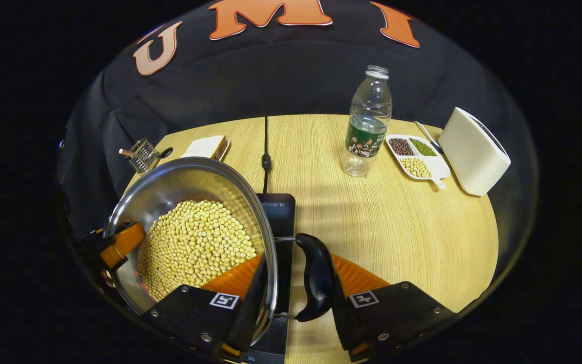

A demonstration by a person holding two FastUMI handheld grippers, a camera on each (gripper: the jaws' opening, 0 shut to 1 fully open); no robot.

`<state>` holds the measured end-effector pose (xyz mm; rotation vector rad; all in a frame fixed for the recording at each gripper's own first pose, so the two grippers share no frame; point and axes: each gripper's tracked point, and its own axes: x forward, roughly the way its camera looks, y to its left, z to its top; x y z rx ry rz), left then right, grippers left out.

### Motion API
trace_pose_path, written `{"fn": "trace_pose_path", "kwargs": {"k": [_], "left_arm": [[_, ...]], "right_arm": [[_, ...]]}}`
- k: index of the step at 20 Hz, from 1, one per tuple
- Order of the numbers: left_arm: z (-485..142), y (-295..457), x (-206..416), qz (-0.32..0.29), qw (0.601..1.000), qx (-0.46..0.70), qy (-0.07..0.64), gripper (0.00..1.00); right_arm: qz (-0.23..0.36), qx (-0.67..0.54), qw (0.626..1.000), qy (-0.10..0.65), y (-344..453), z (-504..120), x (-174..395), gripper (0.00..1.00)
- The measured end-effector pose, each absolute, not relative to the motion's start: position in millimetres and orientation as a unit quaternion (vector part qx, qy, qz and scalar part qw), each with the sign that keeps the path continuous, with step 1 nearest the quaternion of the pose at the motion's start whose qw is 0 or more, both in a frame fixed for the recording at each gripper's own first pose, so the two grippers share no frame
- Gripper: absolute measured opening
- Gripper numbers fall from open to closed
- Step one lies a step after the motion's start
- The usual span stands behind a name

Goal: First push the handle of the pot to place it horizontally, then grasp the pot with both hands and set it on the induction cooktop.

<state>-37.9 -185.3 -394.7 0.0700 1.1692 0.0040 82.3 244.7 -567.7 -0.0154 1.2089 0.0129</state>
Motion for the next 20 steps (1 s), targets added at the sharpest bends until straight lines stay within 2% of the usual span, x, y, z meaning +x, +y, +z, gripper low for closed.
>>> {"fn": "trace_pose_path", "kwargs": {"k": [4, 7, 8, 9, 10, 14, 15, 16, 18, 19, 20], "left_arm": [[-390.6, -186.7, -34.3, 0.005, 0.840, 0.034, 0.542, 0.89], [-351.0, -193.0, -6.8, 0.000, 0.875, 0.057, 0.481, 0.90], [-333.4, -196.6, 2.1, -0.004, 0.887, 0.068, 0.457, 0.90], [-315.1, -198.4, 10.6, -0.004, 0.898, 0.077, 0.433, 0.90], [-293.1, -200.9, 18.4, -0.006, 0.908, 0.081, 0.411, 0.90], [-202.6, -206.5, 33.8, -0.013, 0.938, 0.059, 0.340, 0.88], [-182.4, -206.9, 35.9, -0.014, 0.945, 0.055, 0.323, 0.88], [-161.4, -207.2, 38.1, -0.015, 0.951, 0.051, 0.305, 0.88], [-112.2, -204.9, 43.8, -0.016, 0.963, 0.043, 0.267, 0.84], [-86.0, -203.4, 45.5, -0.014, 0.968, 0.039, 0.247, 0.88], [-60.3, -201.8, 45.4, -0.014, 0.973, 0.038, 0.228, 0.88]], "right_arm": [[0.008, 0.000, 0.832, 0.554, 247.8, -555.8, 86.2, 0.71], [0.021, 0.015, 0.851, 0.525, 251.1, -528.8, 94.4, 0.76], [0.024, 0.019, 0.860, 0.509, 248.8, -515.4, 98.2, 0.80], [0.026, 0.023, 0.871, 0.490, 250.0, -499.1, 103.2, 0.72], [0.029, 0.024, 0.882, 0.469, 249.2, -482.1, 106.8, 0.83], [0.042, 0.006, 0.928, 0.370, 247.8, -400.7, 121.3, 0.84], [0.045, 0.000, 0.936, 0.348, 248.6, -381.6, 123.1, 0.78], [0.048, -0.005, 0.944, 0.326, 246.8, -362.8, 121.4, 0.86], [0.056, -0.013, 0.957, 0.286, 244.8, -323.3, 116.5, 0.87], [0.064, -0.014, 0.961, 0.268, 246.1, -303.8, 113.3, 0.88], [0.069, -0.013, 0.965, 0.252, 246.4, -285.9, 109.5, 0.90]]}}
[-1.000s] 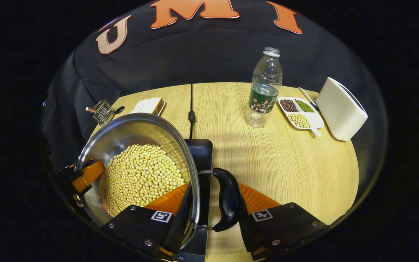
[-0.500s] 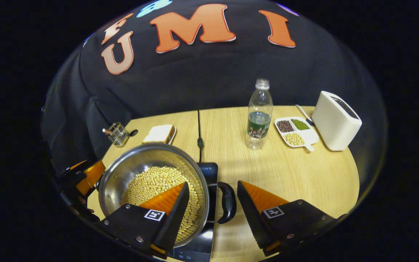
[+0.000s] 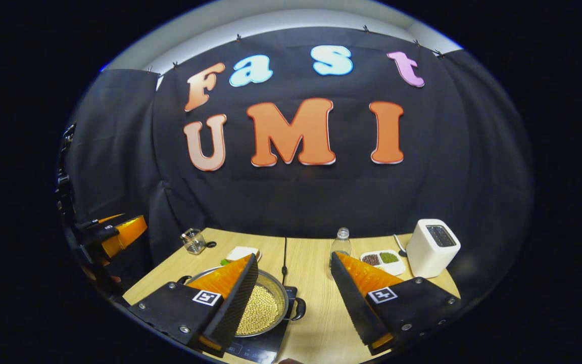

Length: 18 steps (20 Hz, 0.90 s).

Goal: First push the handle of the pot to place it horizontally, then grasp the pot with both hands and set it on the induction cooktop.

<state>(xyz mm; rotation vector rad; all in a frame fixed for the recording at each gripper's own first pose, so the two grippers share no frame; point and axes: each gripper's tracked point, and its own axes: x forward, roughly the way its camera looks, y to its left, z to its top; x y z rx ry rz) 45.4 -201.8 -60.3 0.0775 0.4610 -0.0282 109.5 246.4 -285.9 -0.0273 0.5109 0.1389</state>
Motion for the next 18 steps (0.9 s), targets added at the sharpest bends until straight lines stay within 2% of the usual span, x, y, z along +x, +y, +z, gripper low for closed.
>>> {"fn": "trace_pose_path", "kwargs": {"k": [1, 2, 3, 7, 8, 9, 11, 12, 14, 16, 17, 18], "left_arm": [[-36.4, -199.7, 45.1, -0.014, 0.978, 0.036, 0.207, 0.88], [-12.7, -197.8, 45.1, -0.014, 0.982, 0.033, 0.188, 0.96], [9.4, -196.2, 43.4, -0.014, 0.985, 0.031, 0.169, 1.00], [85.2, -186.7, 36.5, -0.010, 0.994, 0.022, 0.110, 1.00], [104.1, -182.8, 33.4, -0.011, 0.995, 0.021, 0.097, 1.00], [122.3, -181.1, 32.4, -0.012, 0.996, 0.020, 0.084, 1.00], [159.4, -168.0, 26.7, -0.010, 0.998, 0.022, 0.057, 1.00], [174.7, -160.9, 23.8, -0.002, 0.999, 0.023, 0.047, 1.00], [200.8, -152.6, 15.1, 0.004, 0.999, 0.026, 0.024, 1.00], [218.0, -153.4, 8.8, 0.004, 0.999, 0.035, 0.006, 0.98], [225.6, -152.1, 3.0, 0.003, 0.999, 0.038, -0.001, 0.97], [236.2, -149.8, -3.4, 0.002, 0.999, 0.044, -0.011, 0.95]], "right_arm": [[0.071, -0.015, 0.969, 0.235, 243.1, -269.7, 106.1, 0.92], [0.072, -0.017, 0.974, 0.216, 239.4, -250.5, 104.3, 0.93], [0.072, -0.022, 0.978, 0.196, 237.7, -230.6, 102.2, 0.93], [0.075, -0.032, 0.988, 0.132, 224.0, -162.1, 83.1, 0.93], [0.076, -0.035, 0.989, 0.120, 220.9, -147.9, 80.4, 0.88], [0.072, -0.037, 0.991, 0.110, 218.9, -134.2, 74.0, 0.93], [0.070, -0.046, 0.993, 0.088, 217.0, -113.3, 66.8, 0.93], [0.066, -0.053, 0.993, 0.078, 216.3, -103.7, 62.5, 0.98], [0.064, -0.062, 0.994, 0.059, 218.8, -85.2, 56.1, 0.93], [0.062, -0.067, 0.995, 0.035, 215.2, -59.6, 52.4, 0.93], [0.060, -0.068, 0.996, 0.024, 213.2, -47.7, 50.2, 0.98], [0.058, -0.070, 0.996, 0.013, 207.3, -37.5, 47.1, 0.93]]}}
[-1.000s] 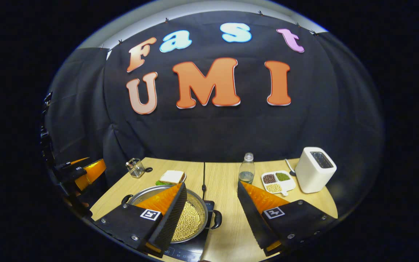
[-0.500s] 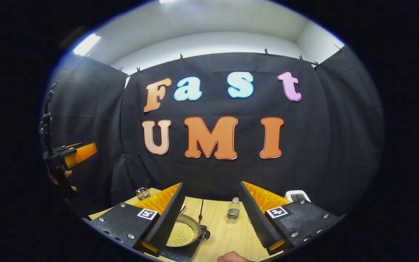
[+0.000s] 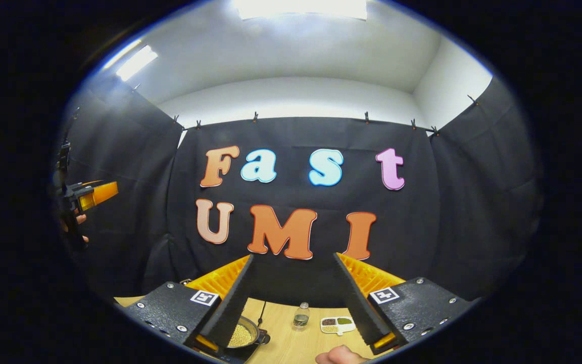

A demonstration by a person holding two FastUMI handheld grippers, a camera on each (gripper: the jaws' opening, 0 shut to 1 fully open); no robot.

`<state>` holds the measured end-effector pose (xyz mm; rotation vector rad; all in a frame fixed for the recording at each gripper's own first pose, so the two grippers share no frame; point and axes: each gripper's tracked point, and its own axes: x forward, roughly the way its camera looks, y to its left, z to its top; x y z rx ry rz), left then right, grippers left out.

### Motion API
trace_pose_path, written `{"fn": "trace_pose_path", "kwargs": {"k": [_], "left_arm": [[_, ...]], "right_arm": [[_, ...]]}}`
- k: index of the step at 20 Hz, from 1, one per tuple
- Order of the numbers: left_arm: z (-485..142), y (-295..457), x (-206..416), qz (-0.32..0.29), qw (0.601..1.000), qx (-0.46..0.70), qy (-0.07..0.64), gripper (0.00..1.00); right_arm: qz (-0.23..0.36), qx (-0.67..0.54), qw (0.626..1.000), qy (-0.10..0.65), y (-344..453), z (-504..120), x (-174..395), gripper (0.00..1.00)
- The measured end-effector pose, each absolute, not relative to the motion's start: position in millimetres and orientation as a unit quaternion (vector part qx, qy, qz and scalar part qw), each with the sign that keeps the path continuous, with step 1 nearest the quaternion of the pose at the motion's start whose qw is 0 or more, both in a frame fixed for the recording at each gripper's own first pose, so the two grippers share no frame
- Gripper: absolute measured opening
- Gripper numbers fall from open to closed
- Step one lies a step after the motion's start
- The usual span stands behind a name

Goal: First push the handle of the pot to place it horizontally, then grasp the pot with both hands and set it on the induction cooktop.

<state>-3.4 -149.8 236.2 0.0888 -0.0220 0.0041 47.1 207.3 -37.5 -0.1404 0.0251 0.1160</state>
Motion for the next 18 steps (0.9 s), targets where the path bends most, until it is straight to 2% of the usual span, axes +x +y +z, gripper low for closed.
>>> {"fn": "trace_pose_path", "kwargs": {"k": [1, 2, 3, 8, 11, 13, 14, 15, 17, 18], "left_arm": [[245.3, -146.3, -9.4, 0.005, 0.998, 0.051, -0.021, 0.95], [254.0, -142.6, -12.9, 0.008, 0.998, 0.055, -0.029, 1.00], [260.8, -140.4, -16.9, 0.008, 0.998, 0.056, -0.036, 1.00], [274.1, -134.4, -23.3, 0.005, 0.999, 0.040, -0.033, 0.98], [276.7, -128.6, -22.3, 0.011, 0.999, 0.043, -0.030, 0.96], [277.1, -127.8, -21.2, 0.018, 0.998, 0.046, -0.031, 0.98], [274.3, -127.3, -20.5, 0.021, 0.998, 0.048, -0.026, 1.00], [272.7, -126.2, -21.4, 0.023, 0.998, 0.048, -0.024, 1.00], [273.8, -126.3, -20.4, 0.026, 0.998, 0.045, -0.024, 0.98], [274.0, -125.9, -21.2, 0.027, 0.998, 0.046, -0.025, 1.00]], "right_arm": [[0.054, -0.071, 0.996, 0.003, 203.6, -28.8, 43.1, 0.93], [0.048, -0.070, 0.996, -0.004, 197.5, -22.6, 39.4, 0.94], [0.043, -0.066, 0.997, -0.009, 195.0, -16.4, 36.9, 0.98], [0.039, -0.043, 0.998, -0.035, 185.6, 8.2, 28.3, 0.94], [0.032, -0.044, 0.997, -0.048, 182.2, 17.1, 25.7, 0.97], [0.041, -0.037, 0.997, -0.051, 186.5, 17.2, 20.8, 0.94], [0.046, -0.027, 0.997, -0.050, 189.6, 15.8, 21.2, 0.97], [0.053, -0.019, 0.997, -0.045, 195.6, 11.6, 20.4, 0.94], [0.073, -0.018, 0.997, -0.031, 209.2, 4.0, 20.2, 0.94], [0.079, -0.019, 0.996, -0.025, 211.5, 2.0, 21.1, 0.94]]}}
